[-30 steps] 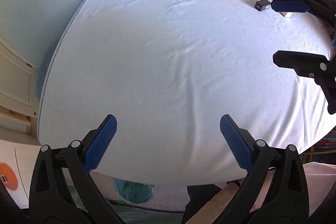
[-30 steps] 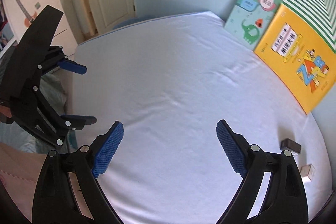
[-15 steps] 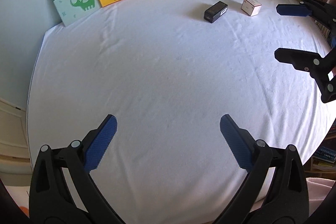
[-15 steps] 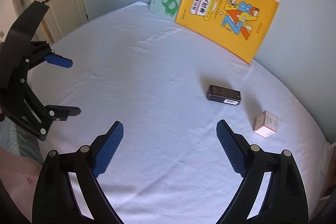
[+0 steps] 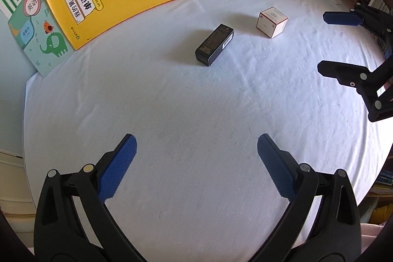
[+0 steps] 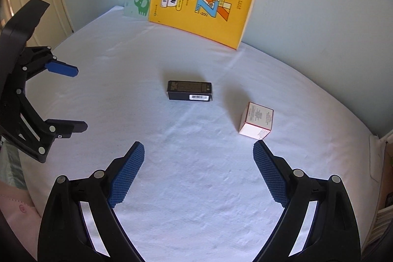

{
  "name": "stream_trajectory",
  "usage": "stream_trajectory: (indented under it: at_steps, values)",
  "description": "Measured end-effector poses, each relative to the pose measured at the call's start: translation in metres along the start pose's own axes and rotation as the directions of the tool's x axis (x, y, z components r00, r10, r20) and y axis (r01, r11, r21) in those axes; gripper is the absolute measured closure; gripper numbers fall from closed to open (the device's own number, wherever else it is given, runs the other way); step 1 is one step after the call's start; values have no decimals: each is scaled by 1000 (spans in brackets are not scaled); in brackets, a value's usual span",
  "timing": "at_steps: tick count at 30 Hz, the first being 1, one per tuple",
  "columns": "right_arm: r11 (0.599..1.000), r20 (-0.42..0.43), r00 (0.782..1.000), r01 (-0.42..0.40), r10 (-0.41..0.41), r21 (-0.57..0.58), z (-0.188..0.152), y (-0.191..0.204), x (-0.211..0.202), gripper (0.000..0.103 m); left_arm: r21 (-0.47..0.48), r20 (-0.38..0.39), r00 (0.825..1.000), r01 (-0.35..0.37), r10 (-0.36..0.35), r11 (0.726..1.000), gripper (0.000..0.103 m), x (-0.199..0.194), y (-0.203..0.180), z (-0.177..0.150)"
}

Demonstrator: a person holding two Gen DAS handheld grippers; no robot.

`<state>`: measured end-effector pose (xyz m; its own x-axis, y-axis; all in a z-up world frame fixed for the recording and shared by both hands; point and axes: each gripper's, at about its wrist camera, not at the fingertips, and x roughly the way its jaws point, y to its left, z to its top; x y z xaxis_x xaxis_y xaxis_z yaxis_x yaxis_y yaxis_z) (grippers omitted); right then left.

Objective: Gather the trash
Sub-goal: 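Move both open tools back over the remaining bed items, then grasp the black box with left tool while right tool grasps white box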

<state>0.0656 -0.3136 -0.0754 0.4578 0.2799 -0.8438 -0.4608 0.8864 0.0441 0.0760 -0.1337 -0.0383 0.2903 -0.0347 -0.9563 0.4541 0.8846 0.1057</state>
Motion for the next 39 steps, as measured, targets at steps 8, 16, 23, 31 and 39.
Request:
stream_trajectory:
  at_steps: [8,16,23,31,39]
  values:
    - [996,-11,1000,14,-13,84,8,-50,21,14,40,-26,999,23,-22,999,7,31,-6,46]
    - [992,-19,1000,25,-23,127,10,-77,45,14,81,-45,999,31,-28,996,7,60,-6,76]
    - [990,-30,1000,13,-9,138,16,-84,65,14,84,-58,998,45,-40,995,7,78,-2,90]
    - [989,-31,1000,2,3,148,20,-85,84,14,78,-60,997,61,-56,995,7,95,4,103]
    - [987,-40,999,16,-10,161,23,-90,97,15,84,-46,996,82,-79,993,16,109,3,117]
